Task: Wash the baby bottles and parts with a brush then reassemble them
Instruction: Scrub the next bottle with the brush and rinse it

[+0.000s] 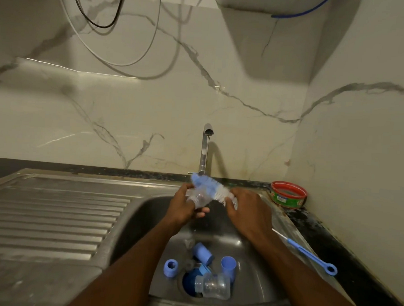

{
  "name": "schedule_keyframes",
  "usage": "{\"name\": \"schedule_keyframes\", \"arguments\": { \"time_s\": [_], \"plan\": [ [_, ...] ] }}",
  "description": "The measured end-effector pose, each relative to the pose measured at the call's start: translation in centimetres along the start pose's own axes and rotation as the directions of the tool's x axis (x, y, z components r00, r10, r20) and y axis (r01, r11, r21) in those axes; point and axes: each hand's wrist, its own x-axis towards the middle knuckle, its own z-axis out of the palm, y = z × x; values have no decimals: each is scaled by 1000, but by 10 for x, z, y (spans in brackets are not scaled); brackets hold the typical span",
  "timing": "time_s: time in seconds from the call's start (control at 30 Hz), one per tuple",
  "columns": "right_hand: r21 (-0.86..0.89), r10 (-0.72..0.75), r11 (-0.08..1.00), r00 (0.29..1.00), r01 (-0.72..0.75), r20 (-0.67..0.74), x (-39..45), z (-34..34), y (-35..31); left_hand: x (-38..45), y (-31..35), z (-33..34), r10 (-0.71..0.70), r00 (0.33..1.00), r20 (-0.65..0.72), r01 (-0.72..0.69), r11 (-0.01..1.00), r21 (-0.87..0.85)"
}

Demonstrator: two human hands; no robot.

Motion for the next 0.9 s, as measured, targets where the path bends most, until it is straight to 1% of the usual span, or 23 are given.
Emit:
{"name": "schedule_keyframes", "arguments": {
  "time_s": [0.03, 0.1, 0.13, 0.2, 0.27, 0.3, 0.33, 0.43, 0.5, 0.57, 0.6, 0.67, 0.7, 0.77, 0.83, 0.9],
  "plan": [
    [-41, 48, 998, 998, -50, -28, 3, -1, 2, 0, 1, -1, 15, 999, -33, -15, 1000, 6],
    [-78, 65, 995, 998, -67, -21, 3, -1, 4, 3, -1, -1, 36, 997, -73, -34, 999, 33],
    [-58, 44, 997, 999, -44, 2, 1, -1, 2, 4, -3, -2, 46, 996, -82, -41, 997, 60],
    [0, -49, 999, 997, 49, 61, -5, 0, 0, 5, -8, -7, 65, 995, -71, -54, 987, 151],
    [25, -138, 990, 984, 137, 112, -8, 2, -3, 4, -13, -12, 96, 994, -45, -86, 979, 186],
    [30, -147, 989, 983, 145, 109, -8, 3, -4, 3, -12, -12, 99, 994, -46, -89, 977, 193],
    [33, -122, 992, 990, 119, 78, -6, 3, -3, 2, -11, -10, 86, 995, -43, -76, 978, 196],
    [-32, 42, 999, 998, -43, -38, 2, 3, 2, 3, -5, -3, 52, 999, -9, -50, 983, 178],
    [-77, 71, 994, 996, -75, -49, 2, 0, 4, 1, -1, 0, -2, 1000, 10, 1, 994, 106],
    [-51, 21, 998, 1000, -21, 4, -2, -2, 2, 1, -4, -1, -56, 997, 53, 57, 998, -6],
    [-24, -24, 999, 999, 25, 45, -5, -2, -1, 0, -5, -2, -56, 996, 72, 60, 997, -44],
    [6, -100, 995, 989, 99, 107, -8, 1, -5, 1, -8, -3, -32, 997, 77, 34, 999, -25],
    [-3, -113, 993, 988, 114, 102, -7, 2, -5, 2, -9, -3, -23, 997, 73, 23, 1000, -11],
    [-19, -56, 998, 997, 57, 57, -1, 2, -2, -1, -5, -3, -2, 999, 38, 1, 1000, 29],
    [-37, 57, 998, 998, -57, 17, 3, 0, 5, -1, -2, -2, 36, 999, 0, -36, 995, 97],
    [-54, 89, 995, 996, -88, 18, 2, 1, 10, -2, -1, -2, 69, 998, -13, -67, 986, 153]
  ]
}}
